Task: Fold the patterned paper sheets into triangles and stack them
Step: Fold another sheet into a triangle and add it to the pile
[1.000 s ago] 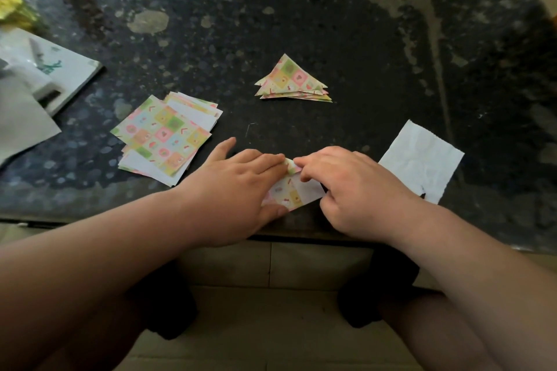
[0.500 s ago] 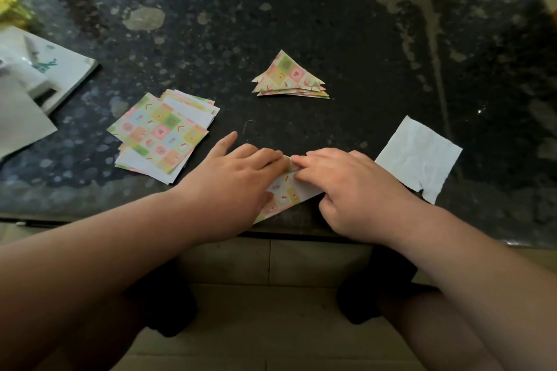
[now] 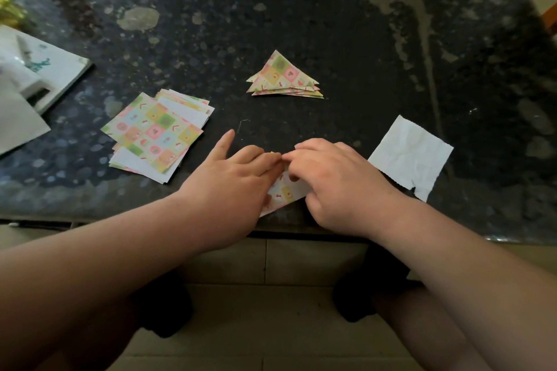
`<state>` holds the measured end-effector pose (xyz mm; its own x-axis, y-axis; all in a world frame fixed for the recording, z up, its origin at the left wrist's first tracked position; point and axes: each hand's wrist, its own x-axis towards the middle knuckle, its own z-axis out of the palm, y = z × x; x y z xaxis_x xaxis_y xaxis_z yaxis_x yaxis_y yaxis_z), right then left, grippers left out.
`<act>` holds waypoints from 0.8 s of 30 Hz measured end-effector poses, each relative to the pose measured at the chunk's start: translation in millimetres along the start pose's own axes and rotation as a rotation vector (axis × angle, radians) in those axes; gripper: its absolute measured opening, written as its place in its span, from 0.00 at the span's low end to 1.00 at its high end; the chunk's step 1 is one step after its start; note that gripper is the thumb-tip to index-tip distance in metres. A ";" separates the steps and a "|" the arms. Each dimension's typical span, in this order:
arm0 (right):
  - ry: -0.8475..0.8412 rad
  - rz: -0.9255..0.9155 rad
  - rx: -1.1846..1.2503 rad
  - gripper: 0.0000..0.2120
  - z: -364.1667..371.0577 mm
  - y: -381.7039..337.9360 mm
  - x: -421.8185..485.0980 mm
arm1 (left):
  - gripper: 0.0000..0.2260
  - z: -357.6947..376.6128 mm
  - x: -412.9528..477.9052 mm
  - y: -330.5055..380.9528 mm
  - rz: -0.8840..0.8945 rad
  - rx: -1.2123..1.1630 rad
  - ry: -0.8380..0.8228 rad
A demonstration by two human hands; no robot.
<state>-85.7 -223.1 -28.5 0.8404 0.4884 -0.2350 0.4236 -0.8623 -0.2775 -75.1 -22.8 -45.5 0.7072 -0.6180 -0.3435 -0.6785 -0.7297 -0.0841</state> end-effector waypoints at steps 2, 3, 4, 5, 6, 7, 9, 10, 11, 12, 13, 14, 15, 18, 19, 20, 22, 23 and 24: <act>0.000 0.007 -0.029 0.16 -2.5 -1.2 2.4 | 0.29 0.2 -0.9 2.5 -0.014 -0.002 -0.004; -0.002 0.008 -0.054 0.15 -2.9 -1.8 3.3 | 0.29 -0.4 -0.6 3.3 -0.021 -0.002 -0.015; -0.005 0.007 -0.078 0.15 -2.5 -2.2 3.4 | 0.29 -1.8 -0.9 4.2 -0.025 0.001 -0.027; -0.006 0.006 -0.099 0.15 -1.8 -2.3 3.1 | 0.29 -2.9 -0.8 5.6 -0.029 0.007 -0.033; -0.004 0.007 -0.114 0.15 -1.6 -2.1 2.5 | 0.29 -4.3 -1.1 6.1 -0.033 0.012 -0.036; 0.003 0.014 -0.125 0.15 -1.1 -1.6 1.2 | 0.29 -5.3 -1.5 6.4 -0.035 0.010 -0.040; 0.035 0.025 -0.153 0.16 -0.6 1.5 -1.8 | 0.28 -7.4 -2.8 7.4 -0.031 0.000 -0.044; 0.050 0.025 -0.172 0.15 -0.6 3.0 -3.2 | 0.28 -7.8 -3.2 7.8 -0.031 0.000 -0.047; 0.056 0.027 -0.187 0.15 -0.9 3.8 -4.8 | 0.28 -8.1 -3.3 8.1 -0.034 -0.001 -0.051; 0.052 0.030 -0.197 0.14 -0.8 4.1 -6.7 | 0.28 -8.8 -2.8 8.2 -0.037 -0.002 -0.055; 0.049 0.031 -0.202 0.13 -0.2 3.9 -8.2 | 0.28 -9.4 -1.8 8.4 -0.040 -0.003 -0.058; 0.046 0.027 -0.208 0.12 0.3 3.5 -10.2 | 0.28 -9.8 -1.8 8.7 -0.043 -0.004 -0.061; 0.043 0.020 -0.217 0.12 1.2 2.5 -11.2 | 0.28 -9.8 -1.1 9.1 -0.045 -0.004 -0.063; 0.037 -0.020 -0.220 0.12 7.1 0.0 -10.3 | 0.29 -9.9 -1.7 11.8 -0.054 0.005 -0.066; 0.035 -0.033 -0.211 0.12 8.4 -1.0 -8.5 | 0.29 -10.0 -1.5 12.5 -0.058 0.004 -0.066; 0.037 -0.040 -0.209 0.12 9.2 -2.0 -7.1 | 0.29 -10.6 -1.9 13.0 -0.062 0.002 -0.069; 0.041 -0.034 -0.215 0.14 8.6 -3.6 -4.6 | 0.29 -12.2 -1.3 13.0 -0.065 0.000 -0.077; 0.036 -0.027 -0.221 0.15 7.5 -3.9 -4.0 | 0.30 -13.0 -0.8 12.8 -0.065 -0.002 -0.083; 0.031 -0.019 -0.228 0.16 5.6 -3.7 -4.9 | 0.30 -13.7 -0.8 13.0 -0.067 -0.002 -0.088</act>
<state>-93.2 -221.5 -31.6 0.8402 0.5034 -0.2017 0.5018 -0.8627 -0.0629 -81.7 -35.8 -33.5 0.7304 -0.5400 -0.4183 -0.6302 -0.7689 -0.1079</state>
